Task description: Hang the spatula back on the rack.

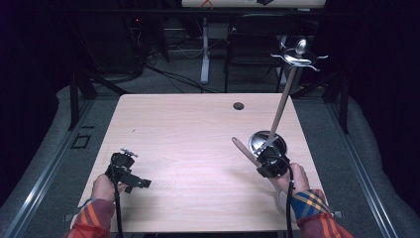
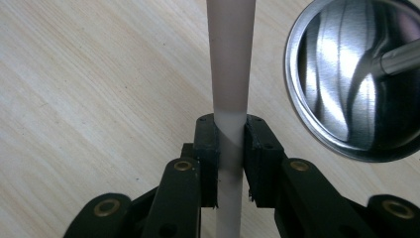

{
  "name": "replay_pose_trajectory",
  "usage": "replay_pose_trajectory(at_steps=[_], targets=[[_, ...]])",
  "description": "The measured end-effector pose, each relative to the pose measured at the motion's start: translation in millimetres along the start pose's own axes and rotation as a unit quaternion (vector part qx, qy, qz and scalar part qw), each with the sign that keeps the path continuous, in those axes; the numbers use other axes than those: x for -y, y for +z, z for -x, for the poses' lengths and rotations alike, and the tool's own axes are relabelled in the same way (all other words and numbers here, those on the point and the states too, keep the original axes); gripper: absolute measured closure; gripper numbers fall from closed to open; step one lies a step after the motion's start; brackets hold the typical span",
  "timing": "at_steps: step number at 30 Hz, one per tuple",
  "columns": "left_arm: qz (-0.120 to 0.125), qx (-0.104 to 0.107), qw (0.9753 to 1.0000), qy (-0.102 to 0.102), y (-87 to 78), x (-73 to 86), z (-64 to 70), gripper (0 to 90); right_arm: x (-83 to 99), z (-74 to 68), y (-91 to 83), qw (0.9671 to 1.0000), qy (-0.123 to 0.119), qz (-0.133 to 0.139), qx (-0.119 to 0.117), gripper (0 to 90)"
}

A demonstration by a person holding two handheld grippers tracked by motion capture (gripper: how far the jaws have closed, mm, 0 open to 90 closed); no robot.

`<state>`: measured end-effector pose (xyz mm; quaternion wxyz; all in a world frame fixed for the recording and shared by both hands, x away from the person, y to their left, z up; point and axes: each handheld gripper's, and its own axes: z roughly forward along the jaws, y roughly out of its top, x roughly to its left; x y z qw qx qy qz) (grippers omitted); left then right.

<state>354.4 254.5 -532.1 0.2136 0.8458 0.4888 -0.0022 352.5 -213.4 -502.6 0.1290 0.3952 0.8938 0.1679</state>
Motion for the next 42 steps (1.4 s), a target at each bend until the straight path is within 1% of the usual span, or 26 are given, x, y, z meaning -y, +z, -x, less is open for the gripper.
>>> replay_pose_trajectory(at_steps=[3,4,6,8,9,10,12,13,14,18,19,20,22,23,24,26,27,28,30,31,33,38,39,40,41,42], targets=[[-0.003,0.001,1.0,0.002,0.1,0.7,-1.1,0.0,0.9,0.8,-2.6,1.0,0.004,0.006,0.006,77.5],[-0.002,0.002,1.0,0.002,0.2,0.9,-1.4,0.0,1.6,1.1,-5.4,0.9999,0.005,0.015,0.007,77.6],[-0.001,0.002,1.0,0.0,0.1,1.3,-1.9,0.0,1.8,1.1,-7.3,0.9998,0.006,0.018,0.007,77.6],[0.001,0.004,1.0,-0.002,0.7,1.2,-2.0,0.0,2.0,0.0,-10.4,0.9995,0.011,0.03,0.002,77.6],[-0.002,0.005,1.0,0.001,0.9,1.0,-2.3,0.0,2.2,-0.5,-12.1,0.9993,0.011,0.034,0.005,77.6],[-0.003,0.005,1.0,0.0,1.7,0.9,-1.8,0.0,2.5,0.0,-14.2,0.9994,0.008,0.034,0.008,77.5],[-0.007,0.006,1.0,0.003,2.7,0.6,-1.4,0.0,3.7,-0.4,-16.2,0.999,0.011,0.042,0.006,77.5],[-0.006,0.007,1.0,0.003,3.0,0.6,-0.8,0.0,4.3,-0.5,-17.2,0.9988,0.014,0.047,0.001,77.5],[-0.006,0.006,0.9999,0.005,2.9,0.5,-0.8,0.0,5.0,0.1,-18.8,0.9988,0.012,0.047,0.007,77.5],[-0.005,0.005,1.0,0.002,1.8,0.8,-2.9,0.0,8.5,1.9,-24.2,0.9981,0.017,0.059,0.006,77.4],[-0.005,0.004,1.0,0.0,1.9,1.0,-3.4,0.0,9.1,1.8,-24.9,0.9978,0.019,0.064,0.001,77.4],[-0.004,0.004,1.0,-0.001,2.1,1.3,-3.7,0.0,10.0,2.6,-26.2,0.9977,0.016,0.065,0.007,77.4],[-0.005,0.004,1.0,0.0,2.1,1.5,-3.7,0.0,11.5,3.2,-29.0,0.9975,0.018,0.068,0.005,77.4],[-0.006,0.004,1.0,0.002,2.1,1.5,-3.5,0.0,12.5,3.4,-29.7,0.9969,0.022,0.076,0.005,77.4],[-0.006,0.005,1.0,0.001,2.2,1.6,-3.1,0.0,13.2,3.6,-31.2,0.9967,0.025,0.077,0.009,77.4],[-0.008,0.006,1.0,0.0,2.6,1.4,-2.5,0.0,14.9,4.9,-33.6,0.9958,0.028,0.087,0.006,77.5],[-0.008,0.005,0.9999,0.003,2.6,1.0,-2.8,0.0,15.8,5.5,-35.4,0.9957,0.029,0.088,0.01,77.5],[-0.008,0.005,1.0,0.001,3.0,1.0,-2.3,0.0,16.7,5.8,-37.2,0.9952,0.034,0.091,0.011,77.5],[-0.009,0.005,0.9999,0.004,3.3,0.5,-2.4,0.0,18.6,7.4,-40.8,0.9944,0.04,0.097,0.011,77.5],[-0.009,0.005,1.0,0.001,3.6,0.5,-1.8,0.0,19.5,8.2,-42.7,0.9937,0.044,0.103,0.011,77.5],[-0.01,0.005,0.9999,0.005,3.4,0.1,-2.1,0.0,21.2,10.6,-46.8,0.9927,0.05,0.109,0.015,77.6],[-0.011,0.004,0.9999,0.002,3.8,0.8,-2.2,0.0,26.7,16.8,-55.6,0.9888,0.074,0.128,0.022,77.6],[-0.013,0.002,0.9999,0.0,3.9,0.7,-2.2,0.0,27.9,18.3,-57.4,0.9881,0.078,0.131,0.024,77.6],[-0.015,0.0,0.9999,-0.002,4.2,0.6,-2.1,0.0,29.1,19.9,-59.2,0.9867,0.086,0.136,0.026,77.7],[-0.018,-0.003,0.9998,0.0,4.9,0.5,-2.4,0.0,30.0,21.2,-60.8,0.9864,0.087,0.136,0.029,77.6],[-0.021,-0.003,0.9998,-0.003,5.7,0.5,-2.2,0.1,31.2,22.1,-61.9,0.985,0.093,0.142,0.03,77.6]])
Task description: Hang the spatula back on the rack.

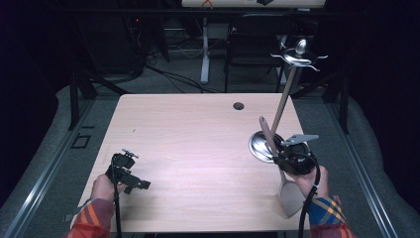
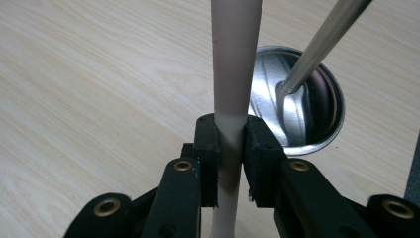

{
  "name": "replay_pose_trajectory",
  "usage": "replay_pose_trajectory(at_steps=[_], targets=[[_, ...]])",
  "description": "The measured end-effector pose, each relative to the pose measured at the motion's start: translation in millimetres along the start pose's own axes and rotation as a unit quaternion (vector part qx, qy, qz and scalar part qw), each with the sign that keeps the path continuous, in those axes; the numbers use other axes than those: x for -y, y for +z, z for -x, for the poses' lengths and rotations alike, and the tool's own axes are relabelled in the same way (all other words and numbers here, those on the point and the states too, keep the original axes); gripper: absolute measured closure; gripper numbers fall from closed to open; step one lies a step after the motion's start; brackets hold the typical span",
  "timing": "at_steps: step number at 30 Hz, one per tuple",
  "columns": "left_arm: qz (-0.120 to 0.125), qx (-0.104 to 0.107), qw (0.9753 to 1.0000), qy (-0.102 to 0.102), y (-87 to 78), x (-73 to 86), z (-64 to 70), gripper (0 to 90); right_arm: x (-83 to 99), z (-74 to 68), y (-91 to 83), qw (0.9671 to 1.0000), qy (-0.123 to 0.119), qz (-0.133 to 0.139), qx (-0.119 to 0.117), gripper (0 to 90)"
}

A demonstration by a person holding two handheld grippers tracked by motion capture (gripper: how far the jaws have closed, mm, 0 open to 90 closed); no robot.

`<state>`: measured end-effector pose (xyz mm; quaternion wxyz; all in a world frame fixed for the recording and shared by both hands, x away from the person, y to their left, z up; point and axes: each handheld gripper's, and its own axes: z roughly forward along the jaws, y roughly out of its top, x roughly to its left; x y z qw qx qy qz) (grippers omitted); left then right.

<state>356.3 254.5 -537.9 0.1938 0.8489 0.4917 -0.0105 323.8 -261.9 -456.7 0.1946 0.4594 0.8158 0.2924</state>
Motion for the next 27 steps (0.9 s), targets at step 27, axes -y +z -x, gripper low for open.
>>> replay_pose_trajectory(at_steps=[27], targets=[[0.003,-0.005,1.0,0.002,-1.0,-0.3,0.9,0.3,-0.4,18.5,-29.6,0.9957,0.03,0.078,0.039,77.6]])
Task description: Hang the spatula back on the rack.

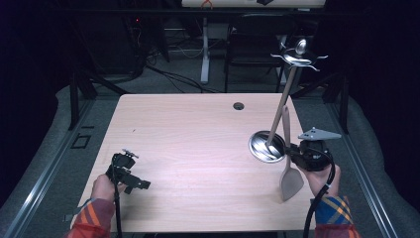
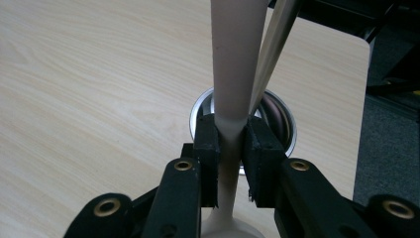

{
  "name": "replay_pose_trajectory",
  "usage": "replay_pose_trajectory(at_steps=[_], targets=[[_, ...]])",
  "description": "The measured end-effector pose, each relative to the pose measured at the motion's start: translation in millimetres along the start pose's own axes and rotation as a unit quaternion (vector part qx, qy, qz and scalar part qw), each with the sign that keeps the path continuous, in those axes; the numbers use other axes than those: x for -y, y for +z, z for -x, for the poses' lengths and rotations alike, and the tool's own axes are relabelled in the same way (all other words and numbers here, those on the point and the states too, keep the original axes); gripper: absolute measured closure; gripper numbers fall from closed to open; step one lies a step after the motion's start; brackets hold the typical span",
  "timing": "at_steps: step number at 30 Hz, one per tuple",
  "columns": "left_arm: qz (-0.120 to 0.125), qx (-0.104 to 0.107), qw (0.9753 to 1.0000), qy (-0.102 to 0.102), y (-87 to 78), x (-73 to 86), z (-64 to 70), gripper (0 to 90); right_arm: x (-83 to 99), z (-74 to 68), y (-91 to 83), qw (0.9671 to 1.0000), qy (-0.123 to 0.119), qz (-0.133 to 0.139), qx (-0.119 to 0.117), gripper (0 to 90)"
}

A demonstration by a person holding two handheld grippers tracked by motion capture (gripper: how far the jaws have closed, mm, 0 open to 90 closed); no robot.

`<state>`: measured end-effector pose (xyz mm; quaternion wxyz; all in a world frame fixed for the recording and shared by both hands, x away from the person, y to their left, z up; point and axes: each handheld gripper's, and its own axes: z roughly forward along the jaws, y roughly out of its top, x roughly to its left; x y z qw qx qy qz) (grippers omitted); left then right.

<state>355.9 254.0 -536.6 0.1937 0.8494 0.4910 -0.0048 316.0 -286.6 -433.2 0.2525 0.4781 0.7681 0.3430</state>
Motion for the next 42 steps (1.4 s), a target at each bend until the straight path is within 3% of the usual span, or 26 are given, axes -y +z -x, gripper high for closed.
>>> replay_pose_trajectory(at_steps=[17,34,42], targets=[[0.0,-0.003,1.0,0.002,0.5,-0.9,1.0,0.3,-13.5,12.8,-9.4,0.9984,0.006,0.048,0.029,77.7],[-0.003,-0.006,1.0,-0.001,2.3,-0.1,1.2,0.3,-30.7,28.0,-7.6,0.998,0.018,0.053,0.028,77.7],[-0.003,-0.006,1.0,-0.001,2.1,0.4,2.6,0.3,-41.5,35.1,-12.4,0.9969,0.024,0.069,0.031,77.7]])
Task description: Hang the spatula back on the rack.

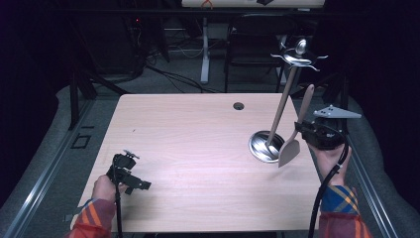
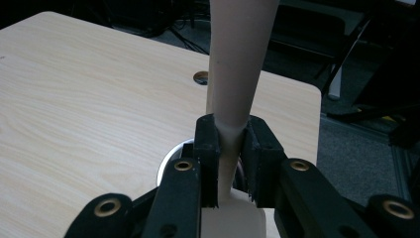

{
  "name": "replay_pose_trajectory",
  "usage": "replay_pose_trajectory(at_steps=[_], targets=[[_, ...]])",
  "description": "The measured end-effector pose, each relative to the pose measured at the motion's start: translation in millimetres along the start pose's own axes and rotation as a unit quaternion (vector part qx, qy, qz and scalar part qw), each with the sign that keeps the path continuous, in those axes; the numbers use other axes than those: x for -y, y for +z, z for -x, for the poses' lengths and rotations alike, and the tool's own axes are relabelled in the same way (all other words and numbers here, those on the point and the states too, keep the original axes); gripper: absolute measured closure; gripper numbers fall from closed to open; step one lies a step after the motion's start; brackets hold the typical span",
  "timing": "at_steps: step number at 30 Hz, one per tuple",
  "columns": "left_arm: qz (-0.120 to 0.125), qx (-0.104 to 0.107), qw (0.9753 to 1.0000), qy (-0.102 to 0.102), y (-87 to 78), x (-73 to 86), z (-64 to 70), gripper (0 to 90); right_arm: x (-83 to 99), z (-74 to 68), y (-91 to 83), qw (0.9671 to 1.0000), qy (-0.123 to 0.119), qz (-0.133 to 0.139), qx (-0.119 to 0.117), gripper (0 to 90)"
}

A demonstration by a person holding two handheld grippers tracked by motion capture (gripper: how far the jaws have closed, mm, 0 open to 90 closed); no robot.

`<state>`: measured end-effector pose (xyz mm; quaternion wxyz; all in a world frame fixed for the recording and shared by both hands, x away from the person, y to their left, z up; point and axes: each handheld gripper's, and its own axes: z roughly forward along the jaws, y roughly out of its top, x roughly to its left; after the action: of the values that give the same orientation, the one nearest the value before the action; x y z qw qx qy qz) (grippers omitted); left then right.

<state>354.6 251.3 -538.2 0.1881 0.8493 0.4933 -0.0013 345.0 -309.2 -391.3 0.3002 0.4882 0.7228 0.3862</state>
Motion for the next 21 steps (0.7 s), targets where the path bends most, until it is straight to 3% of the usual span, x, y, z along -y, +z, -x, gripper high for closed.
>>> replay_pose_trajectory(at_steps=[21], targets=[[-0.006,-0.001,1.0,0.004,1.8,-0.1,0.1,0.3,-20.5,9.8,-12.0,0.9993,0.01,0.037,0.004,77.7]])
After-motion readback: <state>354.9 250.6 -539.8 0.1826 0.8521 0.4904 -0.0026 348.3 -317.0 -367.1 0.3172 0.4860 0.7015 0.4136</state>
